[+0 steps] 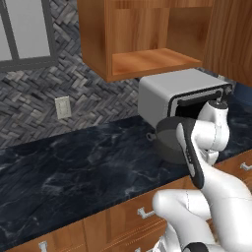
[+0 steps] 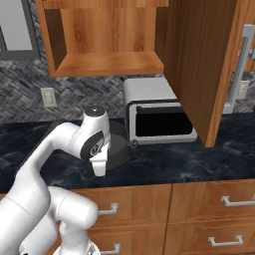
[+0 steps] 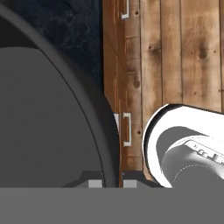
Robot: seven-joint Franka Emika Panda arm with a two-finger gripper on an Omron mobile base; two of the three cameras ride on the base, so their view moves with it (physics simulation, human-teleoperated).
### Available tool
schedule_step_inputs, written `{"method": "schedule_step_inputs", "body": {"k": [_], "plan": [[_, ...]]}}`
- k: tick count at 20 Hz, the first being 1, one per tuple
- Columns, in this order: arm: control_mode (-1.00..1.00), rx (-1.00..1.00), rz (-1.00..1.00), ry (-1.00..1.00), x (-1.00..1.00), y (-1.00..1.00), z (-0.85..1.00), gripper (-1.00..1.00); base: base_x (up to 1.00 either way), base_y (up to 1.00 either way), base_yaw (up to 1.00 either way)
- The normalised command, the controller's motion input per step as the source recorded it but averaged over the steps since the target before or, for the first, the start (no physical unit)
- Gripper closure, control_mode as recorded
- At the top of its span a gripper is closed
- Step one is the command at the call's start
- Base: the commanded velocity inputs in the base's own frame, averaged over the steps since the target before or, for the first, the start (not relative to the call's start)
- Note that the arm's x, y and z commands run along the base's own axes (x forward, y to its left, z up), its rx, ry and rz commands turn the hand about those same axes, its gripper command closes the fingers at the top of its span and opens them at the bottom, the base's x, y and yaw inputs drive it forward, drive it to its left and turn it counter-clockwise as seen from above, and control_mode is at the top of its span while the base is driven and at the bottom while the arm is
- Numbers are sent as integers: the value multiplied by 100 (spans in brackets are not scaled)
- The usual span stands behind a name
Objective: Pick the kettle from the cabinet and place it on a stove burner. Then pick the pot from the counter and place it on another stove burner. Finally, turn both burners on.
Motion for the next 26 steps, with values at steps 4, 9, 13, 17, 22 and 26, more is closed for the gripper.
{"method": "schedule_step_inputs", "body": {"k": [4,9,13,17,22,26], "plan": [[-100,0,-2,0,-37,0,30,100,0,0,0],[-100,-1,-2,-1,-35,0,34,100,0,0,0],[-100,-1,-1,-2,-38,0,34,100,0,0,0],[-100,-2,-1,-2,-38,0,28,100,0,0,0],[-100,-1,-1,-1,-34,0,21,100,0,0,0],[-100,-1,0,-2,-19,0,8,100,0,0,0]]}}
